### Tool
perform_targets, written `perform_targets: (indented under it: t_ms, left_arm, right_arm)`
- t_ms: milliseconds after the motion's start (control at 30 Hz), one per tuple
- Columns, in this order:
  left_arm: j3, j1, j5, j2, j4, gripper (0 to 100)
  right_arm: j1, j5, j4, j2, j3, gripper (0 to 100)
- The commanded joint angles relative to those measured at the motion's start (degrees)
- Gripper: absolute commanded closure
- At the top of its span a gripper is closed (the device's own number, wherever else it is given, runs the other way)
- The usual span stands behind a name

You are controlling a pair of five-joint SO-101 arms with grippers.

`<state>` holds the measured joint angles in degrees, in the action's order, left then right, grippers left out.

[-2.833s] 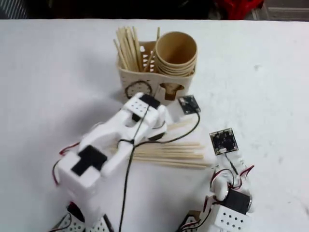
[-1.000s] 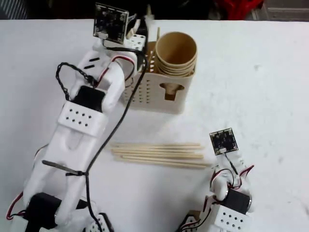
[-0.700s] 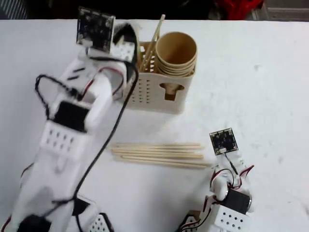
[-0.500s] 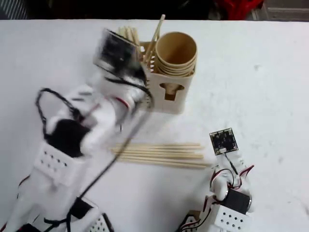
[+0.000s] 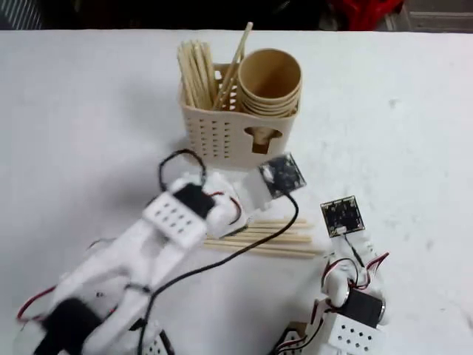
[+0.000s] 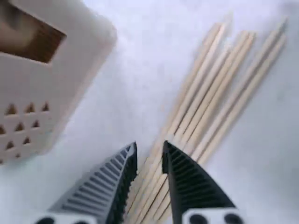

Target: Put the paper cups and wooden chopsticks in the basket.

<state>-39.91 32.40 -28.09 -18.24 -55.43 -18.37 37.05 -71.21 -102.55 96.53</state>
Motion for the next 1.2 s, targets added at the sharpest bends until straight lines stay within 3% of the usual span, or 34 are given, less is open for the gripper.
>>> perform_targets:
  t_ms: [0, 467, 633, 800, 1167]
  left_arm:
    - [6.3, 0.9, -3.9, 12.8, 1.5, 86]
    - [19.2, -1.6, -6.0, 33.4, -3.1, 88]
    - [21.1, -1.6, -6.0, 34.7, -4.7, 89]
    - [21.5, -1.6, -6.0, 34.8, -4.5, 96]
    - [22.7, -4.2, -6.1, 33.5, -4.7, 98]
  right_arm:
    - [-0.3, 0.3, -0.2, -0.5, 0.4, 98.3]
    - [-0.3, 0.3, -0.2, -0.5, 0.4, 98.3]
    - [-0.3, 0.3, -0.2, -0.5, 0.4, 98.3]
    - [-0.3, 0.3, -0.2, -0.5, 0.4, 98.3]
    - [-0.3, 0.3, -0.2, -0.5, 0.4, 98.3]
